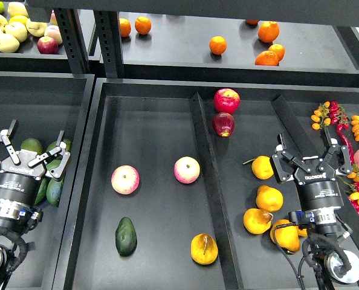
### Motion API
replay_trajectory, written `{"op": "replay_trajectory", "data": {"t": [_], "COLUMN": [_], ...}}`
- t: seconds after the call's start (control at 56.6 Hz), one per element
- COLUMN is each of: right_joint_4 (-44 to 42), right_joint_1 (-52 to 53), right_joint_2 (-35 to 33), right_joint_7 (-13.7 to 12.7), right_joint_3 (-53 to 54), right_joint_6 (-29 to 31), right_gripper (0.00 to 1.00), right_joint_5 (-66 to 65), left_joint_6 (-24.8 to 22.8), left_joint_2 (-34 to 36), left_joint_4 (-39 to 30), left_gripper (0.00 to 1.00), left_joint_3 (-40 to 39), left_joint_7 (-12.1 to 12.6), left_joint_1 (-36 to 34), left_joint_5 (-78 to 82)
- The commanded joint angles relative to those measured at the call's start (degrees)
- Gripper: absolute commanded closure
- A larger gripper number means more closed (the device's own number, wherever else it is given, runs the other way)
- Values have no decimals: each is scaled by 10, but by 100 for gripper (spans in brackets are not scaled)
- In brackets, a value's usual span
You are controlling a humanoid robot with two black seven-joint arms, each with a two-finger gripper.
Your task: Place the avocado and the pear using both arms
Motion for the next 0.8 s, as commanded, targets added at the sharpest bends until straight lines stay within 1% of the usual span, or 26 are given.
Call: {"op": "replay_trajectory", "data": {"t": [0.0, 0.053, 0.124, 0.23, 0.3, 0.318, 0.459, 0.619, 0.778], "right_joint_4": [0, 0, 0, -3, -3, -4, -3, -3, -4], "right_joint_1": [1, 0, 0, 0, 0, 0, 0, -2, -5], "right_joint_2": [0, 0, 0, 0, 0, 0, 0, 0, 0], "right_joint_7": [0, 0, 0, 0, 0, -1, -1, -2, -2], "right_joint_3": [2, 8, 9, 9, 9, 10, 9, 9, 14], "right_joint_6": [0, -1, -1, -1, -1, -1, -2, -3, -3], "right_gripper": [0, 0, 0, 0, 0, 0, 0, 0, 0], "right_joint_5": [0, 0, 0, 1, 1, 2, 3, 4, 5], "left_joint_6": [0, 0, 0, 0, 0, 0, 0, 0, 0], "left_joint_2": [71, 99, 123, 171, 184, 186, 176, 155, 130], "left_joint_4": [14, 19, 21, 20, 16, 11, 12, 22, 57], "left_gripper": [7, 7, 7, 9, 9, 9, 9, 8, 7], "left_joint_3": [103, 167, 227, 341, 391, 434, 514, 592, 651], "left_joint_7": [0, 0, 0, 0, 0, 0, 0, 0, 0], "left_joint_1": [-62, -91, -120, -181, -209, -234, -273, -306, -345], "left_joint_5": [-18, -19, -19, -14, -6, 24, 92, 115, 143]}}
